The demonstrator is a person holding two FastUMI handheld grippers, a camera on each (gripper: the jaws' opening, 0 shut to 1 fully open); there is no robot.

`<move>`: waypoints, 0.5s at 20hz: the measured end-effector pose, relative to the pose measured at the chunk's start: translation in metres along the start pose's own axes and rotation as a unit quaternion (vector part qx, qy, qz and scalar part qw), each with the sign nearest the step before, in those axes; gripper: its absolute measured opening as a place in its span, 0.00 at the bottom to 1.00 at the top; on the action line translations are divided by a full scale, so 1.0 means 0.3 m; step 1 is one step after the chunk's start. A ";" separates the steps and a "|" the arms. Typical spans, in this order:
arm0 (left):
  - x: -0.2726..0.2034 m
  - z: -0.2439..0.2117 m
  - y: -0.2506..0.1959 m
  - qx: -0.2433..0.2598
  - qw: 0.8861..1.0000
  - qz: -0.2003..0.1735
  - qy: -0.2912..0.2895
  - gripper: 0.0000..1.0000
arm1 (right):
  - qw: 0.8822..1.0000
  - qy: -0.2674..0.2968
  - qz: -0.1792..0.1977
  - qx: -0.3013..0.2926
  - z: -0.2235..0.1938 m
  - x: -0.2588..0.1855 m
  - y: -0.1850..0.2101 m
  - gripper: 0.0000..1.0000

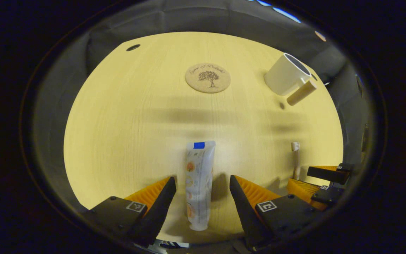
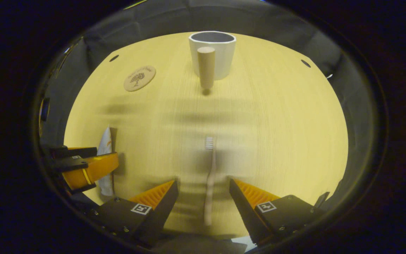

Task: Put the toothbrush and toothpaste on the desktop into the cup, then pick up the cup and place it on the coaster on the desktop.

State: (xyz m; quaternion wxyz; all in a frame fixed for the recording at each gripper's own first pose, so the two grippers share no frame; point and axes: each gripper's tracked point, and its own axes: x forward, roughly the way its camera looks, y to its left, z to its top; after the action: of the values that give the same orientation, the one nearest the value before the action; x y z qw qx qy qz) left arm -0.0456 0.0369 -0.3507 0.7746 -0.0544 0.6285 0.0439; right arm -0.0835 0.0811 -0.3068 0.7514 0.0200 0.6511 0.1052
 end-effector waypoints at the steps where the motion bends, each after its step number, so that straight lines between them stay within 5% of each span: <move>1: 0.005 -0.008 0.001 -0.002 1.000 0.001 0.006 0.98 | 1.000 0.009 0.001 0.001 -0.006 0.004 0.002 0.93; 6: 0.022 -0.018 0.005 0.000 1.000 0.006 0.019 0.96 | 0.999 0.040 -0.001 -0.003 -0.032 0.035 0.001 0.90; 7: 0.021 -0.018 0.003 0.000 1.000 0.006 0.019 0.95 | 0.999 0.046 0.002 -0.003 -0.038 0.034 0.004 0.78; 10: 0.022 -0.025 0.002 0.003 1.000 0.010 0.020 0.90 | 0.998 0.055 -0.006 -0.013 -0.061 0.042 -0.006 0.76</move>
State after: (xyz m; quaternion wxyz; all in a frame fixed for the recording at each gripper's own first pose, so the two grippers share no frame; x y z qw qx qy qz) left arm -0.0516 0.0364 -0.3587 0.7617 -0.0465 0.6444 0.0490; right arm -0.0996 0.0797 -0.3223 0.7152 0.0003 0.6901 0.1105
